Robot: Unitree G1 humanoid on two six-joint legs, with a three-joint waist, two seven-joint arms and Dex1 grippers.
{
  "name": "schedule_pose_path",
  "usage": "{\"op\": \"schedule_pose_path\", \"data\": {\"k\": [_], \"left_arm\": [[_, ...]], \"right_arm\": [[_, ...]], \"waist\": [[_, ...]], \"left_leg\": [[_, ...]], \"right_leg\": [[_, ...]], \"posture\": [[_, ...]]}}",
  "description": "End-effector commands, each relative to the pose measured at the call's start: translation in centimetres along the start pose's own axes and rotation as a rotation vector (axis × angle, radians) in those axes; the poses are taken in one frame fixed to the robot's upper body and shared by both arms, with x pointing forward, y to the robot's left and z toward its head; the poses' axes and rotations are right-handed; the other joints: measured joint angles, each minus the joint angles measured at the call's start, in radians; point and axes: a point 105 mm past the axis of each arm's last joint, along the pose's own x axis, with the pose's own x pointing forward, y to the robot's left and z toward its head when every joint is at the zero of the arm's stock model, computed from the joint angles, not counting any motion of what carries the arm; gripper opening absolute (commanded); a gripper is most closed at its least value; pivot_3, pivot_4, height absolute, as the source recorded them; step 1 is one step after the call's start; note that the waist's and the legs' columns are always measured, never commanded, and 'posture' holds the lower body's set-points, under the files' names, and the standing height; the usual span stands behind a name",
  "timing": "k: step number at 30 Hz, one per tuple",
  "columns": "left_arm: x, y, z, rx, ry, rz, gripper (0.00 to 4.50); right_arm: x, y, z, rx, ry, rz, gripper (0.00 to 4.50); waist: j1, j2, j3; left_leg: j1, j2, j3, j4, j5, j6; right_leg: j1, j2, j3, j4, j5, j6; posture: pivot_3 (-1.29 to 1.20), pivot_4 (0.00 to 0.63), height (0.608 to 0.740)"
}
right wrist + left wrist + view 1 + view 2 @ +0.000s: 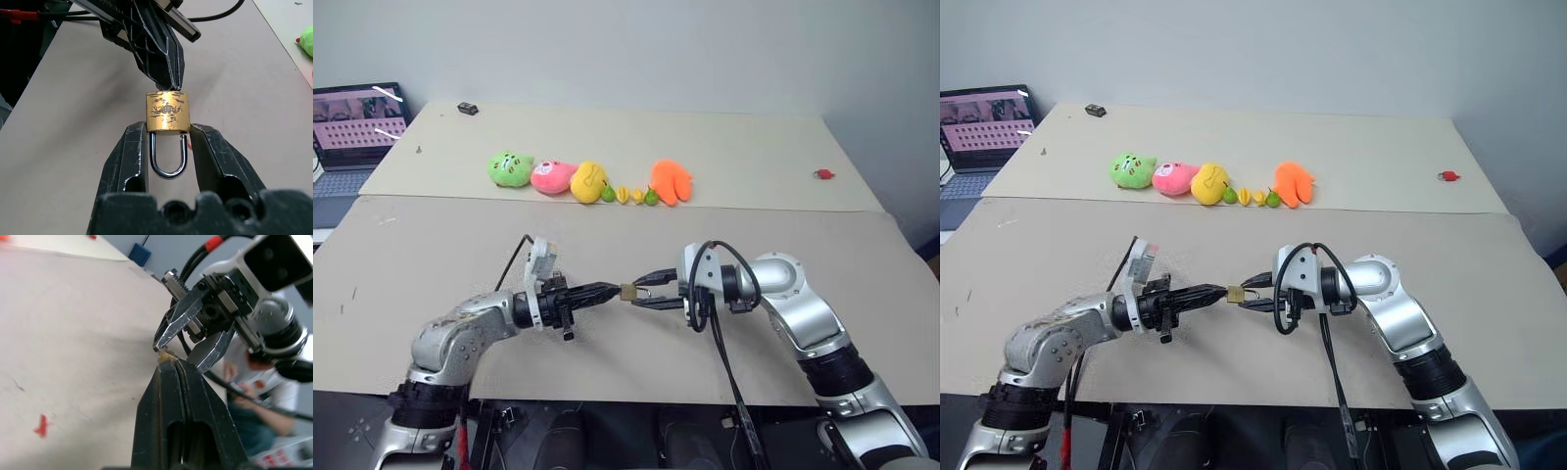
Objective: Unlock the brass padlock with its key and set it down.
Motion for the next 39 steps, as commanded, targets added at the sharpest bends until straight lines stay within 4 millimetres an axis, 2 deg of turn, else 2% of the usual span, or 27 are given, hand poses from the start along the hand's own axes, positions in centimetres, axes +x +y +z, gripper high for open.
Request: {"op": "schedule_pose_path", "data": {"k": [1,3,7,9,11,13,14,15,19,27,39], "left_arm": [[0.2,-0.3,0.3,0.042,-0.011,-0.022,0.00],[0.3,0.2,-0.1,-0.073,0.008,0.004,0.00],[0.3,0.8,0.7,-0.426,-0.080,0.015,0.00],[0.1,1.1,0.9,-0.580,-0.112,0.007,0.54],[0.2,0.7,1.3,-0.612,-0.113,-0.009,1.10],[0.4,0.9,1.5,-0.634,-0.116,0.013,1.90],[0.4,1.2,1.6,-0.650,-0.118,0.026,2.09],[0.3,1.3,1.8,-0.686,-0.124,0.016,2.54],[0.1,1.0,2.0,-0.737,-0.091,-0.007,2.54],[-0.8,-2.3,0.4,-0.793,0.100,-0.125,2.54],[0.2,-0.7,0.6,-0.735,0.057,-0.040,2.54]], "right_arm": [[-0.1,-0.3,1.5,-0.066,-0.040,0.000,0.90],[-0.1,-0.3,1.5,-0.066,-0.040,0.000,0.90],[-0.1,-0.3,1.4,-0.068,-0.038,0.002,0.90],[-0.1,-0.3,1.5,-0.070,-0.038,0.001,0.90],[-0.1,-0.2,1.4,-0.070,-0.037,0.002,0.90],[-0.1,-0.2,1.4,-0.069,-0.037,0.004,0.90],[-0.1,-0.2,1.4,-0.069,-0.037,0.006,0.90],[-0.1,-0.2,1.4,-0.068,-0.037,0.006,0.90],[0.0,-0.3,1.5,-0.069,-0.039,0.009,0.90],[0.0,-0.3,1.4,-0.069,-0.039,0.009,0.90],[0.0,-0.3,1.4,-0.067,-0.040,0.005,0.90]], "waist": [[0.000,0.000,0.000],[-0.001,0.000,0.000],[-0.001,0.000,0.000],[-0.003,0.000,0.000],[-0.007,-0.001,0.001],[-0.009,-0.001,0.001],[-0.007,-0.001,0.001],[-0.006,-0.001,0.001],[-0.007,-0.001,0.001],[-0.008,-0.001,0.001],[-0.003,-0.001,0.001]], "left_leg": [[0.000,0.000,0.000,0.000,0.000,0.000],[0.000,0.000,0.000,0.000,0.000,0.000],[0.000,0.000,0.000,0.000,0.000,0.000],[0.000,0.000,-0.001,0.001,0.000,0.000],[0.000,0.000,-0.001,0.001,0.000,0.000],[0.000,0.000,-0.001,0.001,0.000,0.000],[0.000,0.000,-0.001,0.001,0.000,0.000],[0.000,0.000,-0.001,0.001,0.000,0.000],[0.000,0.000,-0.001,0.001,0.000,0.000],[0.000,0.000,-0.001,0.000,0.000,0.000],[0.000,0.000,-0.001,0.000,0.000,0.000]], "right_leg": [[0.000,0.000,0.000,0.000,0.000,0.000],[0.000,0.000,0.000,0.000,0.000,0.001],[0.000,0.000,0.000,0.000,-0.002,0.004],[0.000,0.000,0.000,0.001,-0.002,0.004],[0.000,0.000,0.000,0.001,-0.002,0.004],[0.000,0.000,0.000,0.001,-0.002,0.004],[0.000,0.000,0.000,0.001,-0.002,0.004],[0.000,0.000,0.000,0.001,-0.002,0.004],[0.001,0.000,0.000,0.001,-0.001,0.004],[0.000,0.000,0.000,0.001,0.000,0.001],[0.000,0.000,0.000,0.001,0.000,0.000]], "posture": [[0.00,0.150,0.722],[0.00,0.150,0.722],[0.00,0.150,0.722],[0.00,0.150,0.722],[0.00,0.150,0.722],[0.00,0.150,0.722],[0.00,0.150,0.722],[0.00,0.150,0.722],[0.00,0.150,0.722],[0.00,0.150,0.722],[0.00,0.150,0.722]]}}
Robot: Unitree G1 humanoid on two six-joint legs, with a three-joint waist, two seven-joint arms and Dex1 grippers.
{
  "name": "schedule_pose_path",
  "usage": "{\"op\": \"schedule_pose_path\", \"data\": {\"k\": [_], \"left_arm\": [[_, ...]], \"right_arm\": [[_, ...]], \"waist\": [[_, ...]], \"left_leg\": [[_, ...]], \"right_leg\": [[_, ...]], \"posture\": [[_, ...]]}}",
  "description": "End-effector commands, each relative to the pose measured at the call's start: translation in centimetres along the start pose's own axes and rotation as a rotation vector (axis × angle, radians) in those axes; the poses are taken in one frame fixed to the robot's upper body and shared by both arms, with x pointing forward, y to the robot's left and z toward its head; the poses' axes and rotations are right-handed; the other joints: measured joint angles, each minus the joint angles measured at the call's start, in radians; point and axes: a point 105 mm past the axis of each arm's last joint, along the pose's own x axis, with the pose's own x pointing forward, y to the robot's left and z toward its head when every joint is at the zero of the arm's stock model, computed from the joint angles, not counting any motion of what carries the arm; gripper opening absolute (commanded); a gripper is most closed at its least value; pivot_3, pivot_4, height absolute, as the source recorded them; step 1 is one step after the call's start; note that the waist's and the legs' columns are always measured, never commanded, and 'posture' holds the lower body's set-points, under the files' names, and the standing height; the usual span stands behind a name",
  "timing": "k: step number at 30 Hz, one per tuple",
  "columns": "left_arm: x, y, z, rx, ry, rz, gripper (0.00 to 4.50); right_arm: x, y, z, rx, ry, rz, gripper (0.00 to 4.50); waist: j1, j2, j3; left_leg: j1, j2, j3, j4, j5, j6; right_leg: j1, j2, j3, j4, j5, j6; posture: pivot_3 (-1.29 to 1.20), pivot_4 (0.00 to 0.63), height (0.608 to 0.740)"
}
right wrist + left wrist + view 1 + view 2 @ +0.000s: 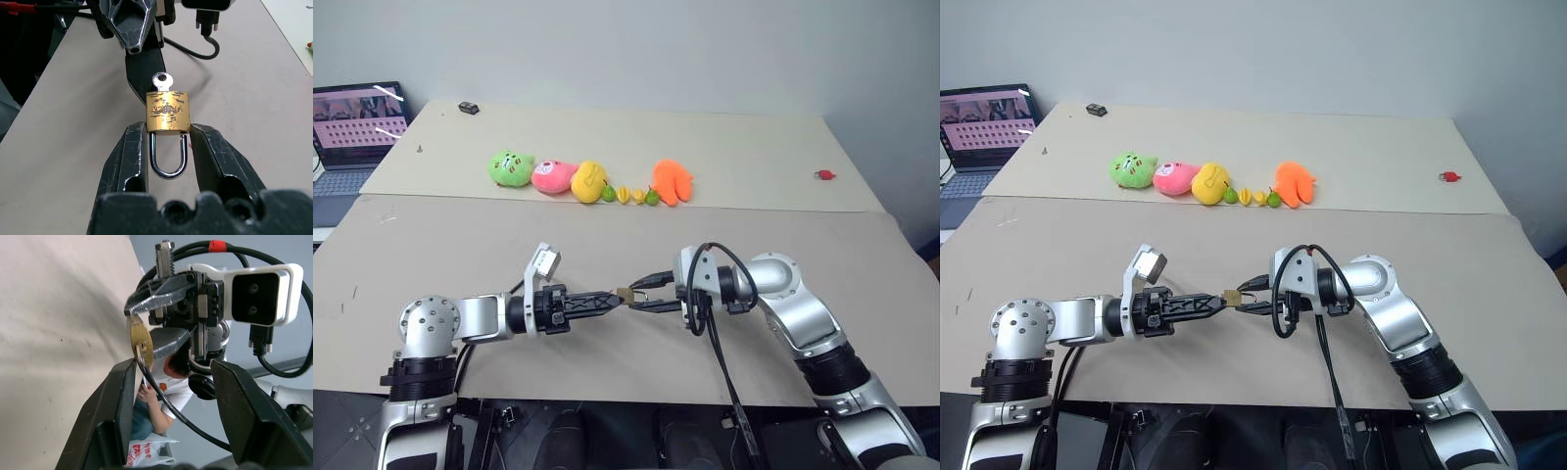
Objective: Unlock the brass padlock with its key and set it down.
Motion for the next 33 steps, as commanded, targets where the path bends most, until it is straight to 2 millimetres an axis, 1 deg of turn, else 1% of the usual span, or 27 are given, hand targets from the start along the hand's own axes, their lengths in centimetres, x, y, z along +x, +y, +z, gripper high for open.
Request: {"op": "schedule_pose_path", "data": {"k": [1,5,13,15,16,17,18,21,33], "left_arm": [[0.59,-0.34,1.01,0.060,-0.031,0.001,2.54],[0.88,-0.16,1.35,0.063,-0.044,0.003,2.54],[1.20,-0.22,1.32,0.065,-0.036,-0.007,2.54],[1.21,-0.21,1.31,0.066,-0.034,-0.006,2.03],[1.21,-0.21,1.29,0.066,-0.034,-0.005,1.87],[1.21,-0.28,1.27,0.065,-0.034,-0.011,1.56],[1.19,-0.29,1.26,0.065,-0.034,-0.011,1.03],[1.16,-0.23,1.33,0.067,-0.037,-0.005,0.05],[1.21,-0.81,0.98,0.057,-0.023,-0.043,0.03]], "right_arm": [[-0.35,-0.52,1.48,-0.064,-0.036,-0.017,0.90],[-0.37,-0.51,1.48,-0.063,-0.036,-0.017,0.90],[-0.39,-0.57,1.47,-0.064,-0.034,-0.018,0.90],[-0.37,-0.60,1.47,-0.064,-0.034,-0.019,0.90],[-0.37,-0.61,1.48,-0.064,-0.034,-0.018,0.90],[-0.37,-0.63,1.47,-0.065,-0.034,-0.019,0.90],[-0.37,-0.64,1.47,-0.065,-0.034,-0.019,0.90],[-0.34,-0.68,1.46,-0.066,-0.035,-0.019,0.90],[-0.13,-0.81,1.61,-0.077,-0.040,-0.015,0.90]], "waist": [[0.000,0.000,0.000],[0.000,0.000,0.000],[0.000,0.000,0.000],[0.000,0.000,0.000],[0.000,0.000,0.000],[0.000,0.000,0.000],[0.000,0.000,0.000],[0.000,0.000,0.000],[0.000,0.000,0.000]], "left_leg": [[0.000,0.000,0.000,0.000,0.000,0.000],[0.000,0.000,0.000,0.000,0.000,0.000],[0.000,0.000,0.000,0.000,0.000,0.000],[0.000,0.000,0.000,0.000,0.000,0.000],[0.000,0.000,0.000,0.000,0.000,0.000],[0.000,0.000,0.000,0.000,0.000,0.000],[0.000,0.000,0.000,0.000,0.000,0.000],[0.000,0.000,0.000,0.000,0.000,0.000],[0.000,0.000,0.000,0.000,0.000,0.000]], "right_leg": [[0.000,0.000,0.000,0.000,0.000,0.000],[0.000,0.000,0.000,0.000,0.000,0.000],[0.000,0.000,0.000,0.000,0.000,0.000],[0.000,0.000,0.000,0.000,0.000,0.000],[0.000,0.000,0.000,0.000,0.000,0.000],[0.000,0.000,0.000,0.000,0.000,0.000],[0.000,0.000,0.000,0.000,0.000,0.000],[0.000,0.000,0.000,0.000,0.000,0.000],[0.000,0.000,0.000,0.000,0.000,0.000]], "posture": [[0.00,0.150,0.722],[0.00,0.150,0.722],[0.00,0.150,0.722],[0.00,0.150,0.722],[0.00,0.150,0.722],[0.00,0.150,0.722],[0.00,0.150,0.722],[0.00,0.150,0.722],[0.00,0.150,0.722]]}}
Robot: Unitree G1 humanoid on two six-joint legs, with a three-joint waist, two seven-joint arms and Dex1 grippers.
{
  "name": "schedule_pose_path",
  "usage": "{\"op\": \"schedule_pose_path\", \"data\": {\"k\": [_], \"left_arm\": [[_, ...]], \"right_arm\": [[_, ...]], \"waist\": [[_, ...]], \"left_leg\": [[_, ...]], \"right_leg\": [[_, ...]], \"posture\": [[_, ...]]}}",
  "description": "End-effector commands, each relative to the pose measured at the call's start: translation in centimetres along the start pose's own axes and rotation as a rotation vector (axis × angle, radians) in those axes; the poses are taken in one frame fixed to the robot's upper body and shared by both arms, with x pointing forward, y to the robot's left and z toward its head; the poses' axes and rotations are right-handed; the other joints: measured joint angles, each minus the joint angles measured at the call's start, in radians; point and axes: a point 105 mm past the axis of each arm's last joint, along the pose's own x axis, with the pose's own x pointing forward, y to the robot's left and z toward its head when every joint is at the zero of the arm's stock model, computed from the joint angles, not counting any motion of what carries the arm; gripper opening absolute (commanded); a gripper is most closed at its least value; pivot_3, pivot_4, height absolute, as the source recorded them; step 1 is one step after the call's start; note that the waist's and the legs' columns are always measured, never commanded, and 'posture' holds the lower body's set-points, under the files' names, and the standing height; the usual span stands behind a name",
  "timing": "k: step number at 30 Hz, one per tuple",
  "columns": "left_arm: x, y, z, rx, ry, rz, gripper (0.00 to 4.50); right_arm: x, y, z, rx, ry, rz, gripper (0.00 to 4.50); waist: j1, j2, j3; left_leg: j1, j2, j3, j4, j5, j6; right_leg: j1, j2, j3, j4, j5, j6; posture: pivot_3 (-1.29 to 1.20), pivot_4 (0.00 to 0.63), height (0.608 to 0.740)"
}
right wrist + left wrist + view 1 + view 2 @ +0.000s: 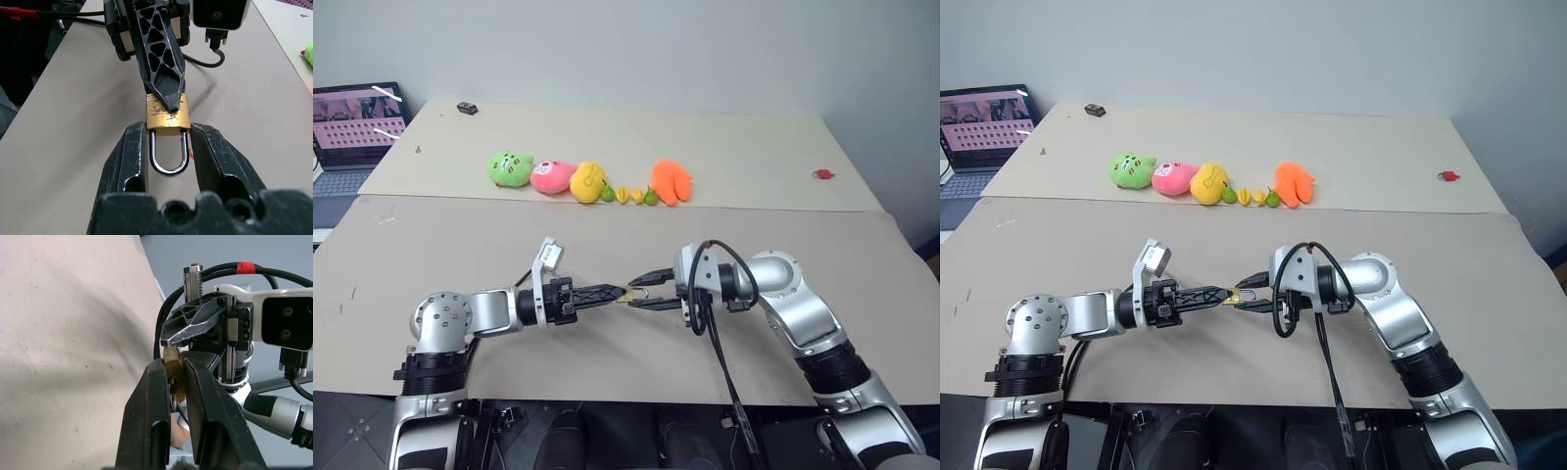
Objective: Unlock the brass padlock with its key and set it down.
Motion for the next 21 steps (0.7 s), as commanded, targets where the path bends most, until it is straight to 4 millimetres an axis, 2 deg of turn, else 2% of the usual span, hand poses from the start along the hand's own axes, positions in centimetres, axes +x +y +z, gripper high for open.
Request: {"op": "schedule_pose_path", "data": {"k": [1,21], "left_arm": [[0.49,-1.62,-0.15,0.030,0.023,-0.081,0.03],[1.19,-1.53,0.43,0.075,-0.009,-0.068,0.03]], "right_arm": [[-0.06,-0.52,0.99,-0.044,-0.025,-0.012,0.90],[-0.24,-1.16,1.01,-0.022,-0.045,-0.037,0.90]], "waist": [[0.000,0.000,0.000],[0.000,0.000,0.000]], "left_leg": [[0.000,0.000,0.000,0.000,0.000,0.000],[0.000,0.000,0.000,0.000,0.000,0.000]], "right_leg": [[0.000,0.000,0.000,0.000,0.000,0.000],[0.000,0.000,0.000,0.000,0.000,0.000]], "posture": [[0.00,0.150,0.722],[0.00,0.150,0.722]]}}
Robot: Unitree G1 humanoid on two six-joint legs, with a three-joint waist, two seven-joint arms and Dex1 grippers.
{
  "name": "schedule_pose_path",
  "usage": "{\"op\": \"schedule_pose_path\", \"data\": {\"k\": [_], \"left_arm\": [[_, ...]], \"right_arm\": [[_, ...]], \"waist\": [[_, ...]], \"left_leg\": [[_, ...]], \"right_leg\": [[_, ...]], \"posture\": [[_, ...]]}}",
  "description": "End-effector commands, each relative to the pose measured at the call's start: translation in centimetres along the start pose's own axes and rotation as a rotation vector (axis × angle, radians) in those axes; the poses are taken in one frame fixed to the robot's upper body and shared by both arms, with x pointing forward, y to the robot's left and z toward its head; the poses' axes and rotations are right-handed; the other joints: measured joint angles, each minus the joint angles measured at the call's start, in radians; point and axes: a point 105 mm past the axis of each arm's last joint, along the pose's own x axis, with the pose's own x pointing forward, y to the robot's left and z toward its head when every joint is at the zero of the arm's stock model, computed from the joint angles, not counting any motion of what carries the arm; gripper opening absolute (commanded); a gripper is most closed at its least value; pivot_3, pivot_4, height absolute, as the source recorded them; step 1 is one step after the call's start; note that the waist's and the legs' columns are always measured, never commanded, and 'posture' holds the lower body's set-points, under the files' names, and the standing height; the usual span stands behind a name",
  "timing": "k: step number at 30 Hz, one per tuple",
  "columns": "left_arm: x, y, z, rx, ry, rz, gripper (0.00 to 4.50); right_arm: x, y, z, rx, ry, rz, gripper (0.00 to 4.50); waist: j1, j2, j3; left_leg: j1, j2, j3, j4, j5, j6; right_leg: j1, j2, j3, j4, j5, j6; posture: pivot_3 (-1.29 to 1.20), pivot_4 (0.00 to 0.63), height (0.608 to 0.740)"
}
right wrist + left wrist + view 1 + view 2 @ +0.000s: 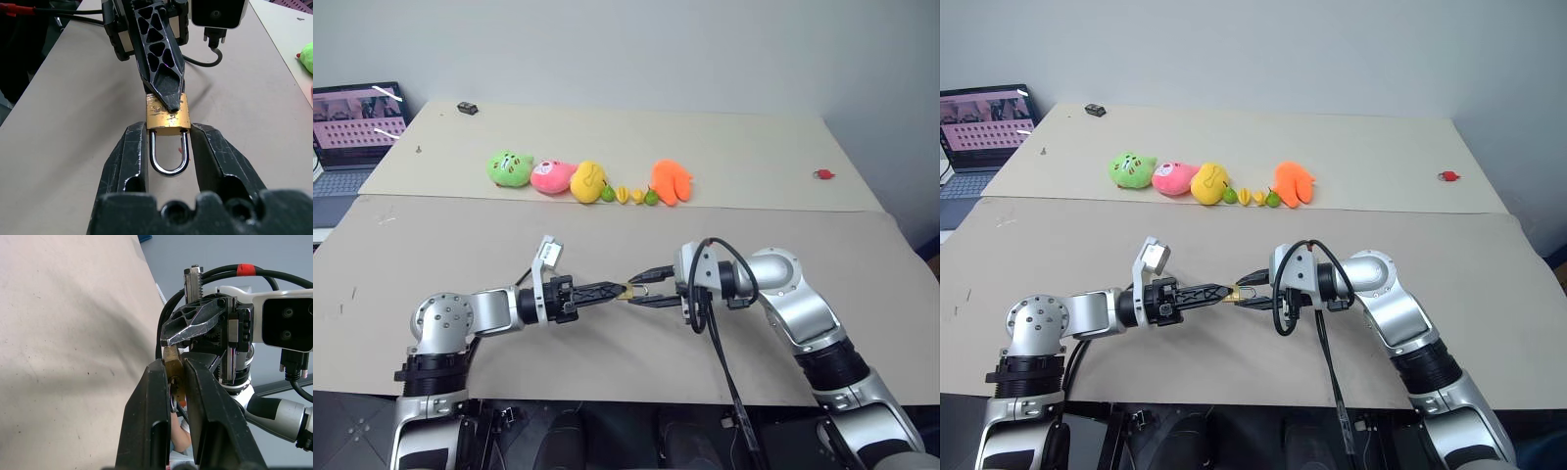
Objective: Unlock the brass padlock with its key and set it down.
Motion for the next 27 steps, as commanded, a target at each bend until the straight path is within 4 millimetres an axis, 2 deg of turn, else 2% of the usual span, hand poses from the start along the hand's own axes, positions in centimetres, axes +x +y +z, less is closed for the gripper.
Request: {"op": "schedule_pose_path", "data": {"k": [1,2,4,5,8,10,13,17,20,21,24,26,27], "left_arm": [[0.9,-1.6,0.3,0.051,0.008,-0.078,0.03],[1.0,-1.6,0.3,0.050,0.008,-0.078,0.03],[1.0,-1.6,0.4,0.050,0.005,-0.079,0.03],[1.0,-1.7,0.4,0.051,0.004,-0.079,0.03],[0.9,-1.9,0.5,0.054,-0.002,-0.086,0.03],[0.7,-2.0,0.7,0.056,-0.007,-0.092,0.03],[0.0,-2.0,1.0,0.058,-0.012,-0.086,0.03],[-1.1,-1.3,1.6,0.052,-0.035,-0.052,0.03],[-1.6,-1.2,2.1,0.043,-0.063,-0.050,0.03],[-1.7,-1.2,2.4,0.038,-0.075,-0.053,0.03],[-1.4,-1.4,2.6,0.038,-0.085,-0.065,0.03],[-1.0,-1.4,2.4,0.039,-0.081,-0.073,0.03],[-0.9,-1.5,2.3,0.038,-0.080,-0.075,0.03]], "right_arm": [[-0.3,-0.9,1.4,0.004,-0.064,-0.022,1.40],[-0.4,-0.9,1.6,0.014,-0.077,-0.022,1.91],[-0.5,-1.0,1.6,0.017,-0.074,-0.027,2.40],[-0.5,-1.0,1.5,0.014,-0.066,-0.027,2.81],[-0.6,-2.2,0.5,0.011,-0.015,-0.103,3.85],[-1.1,-2.1,-0.1,0.034,0.011,-0.086,4.43],[-2.6,-2.2,-0.7,0.057,0.039,-0.074,4.43],[-4.9,-3.6,-1.4,0.047,0.091,-0.122,4.43],[-5.8,-4.4,-1.1,0.049,0.084,-0.148,3.75],[-5.8,-4.3,-0.8,0.046,0.066,-0.138,3.31],[-4.9,-3.5,-0.1,0.044,0.023,-0.090,2.30],[-4.5,-3.4,0.3,0.045,-0.002,-0.086,1.82],[-4.4,-3.4,0.4,0.045,-0.007,-0.087,1.20]], "waist": [[0.000,0.000,0.000],[0.000,0.000,0.000],[0.000,0.000,0.000],[0.000,0.000,0.000],[0.000,0.000,0.000],[0.000,0.000,0.000],[0.000,0.000,0.000],[0.000,0.000,0.000],[-0.001,0.000,0.000],[-0.002,0.000,0.000],[-0.003,0.000,0.000],[-0.003,0.000,0.000],[-0.002,0.000,0.000]], "left_leg": [[0.000,0.000,0.000,0.000,0.000,0.000],[0.000,0.000,0.000,0.000,0.000,0.000],[0.000,0.000,0.000,0.000,0.000,0.000],[0.000,0.000,0.000,0.000,0.000,0.000],[0.000,0.000,0.000,0.000,0.000,0.000],[0.000,0.000,0.000,0.000,0.000,0.000],[0.000,0.000,0.000,0.000,0.000,0.000],[0.000,0.000,0.000,0.000,0.000,0.000],[0.000,0.000,0.000,0.000,0.000,0.000],[0.000,0.000,0.000,0.000,0.000,0.000],[0.000,0.000,0.000,-0.001,0.000,0.000],[0.000,0.000,0.000,-0.001,0.000,0.000],[0.000,0.000,0.000,-0.001,0.000,0.000]], "right_leg": [[0.000,0.000,0.000,0.000,0.000,0.000],[0.000,0.000,0.000,0.000,0.000,0.000],[0.000,0.000,0.000,0.000,0.000,0.000],[0.000,0.000,0.000,0.000,0.000,0.000],[0.000,0.000,0.000,0.000,0.000,0.000],[0.000,0.000,0.000,0.000,0.000,0.000],[0.000,0.000,0.000,0.000,0.000,0.000],[0.000,0.000,0.000,0.000,0.000,0.000],[0.000,0.000,0.000,0.000,0.000,0.000],[0.000,0.000,0.000,0.000,0.000,0.000],[0.000,0.000,0.000,0.000,0.000,0.000],[0.000,0.000,0.000,0.000,0.000,0.000],[0.000,0.000,0.000,0.000,0.000,0.000]], "posture": [[0.00,0.150,0.722],[0.00,0.150,0.722],[0.00,0.150,0.722],[0.00,0.150,0.722],[0.00,0.150,0.722],[0.00,0.150,0.722],[0.00,0.150,0.722],[0.00,0.150,0.722],[0.00,0.150,0.722],[0.00,0.150,0.722],[0.00,0.150,0.722],[0.00,0.150,0.722],[0.00,0.150,0.722]]}}
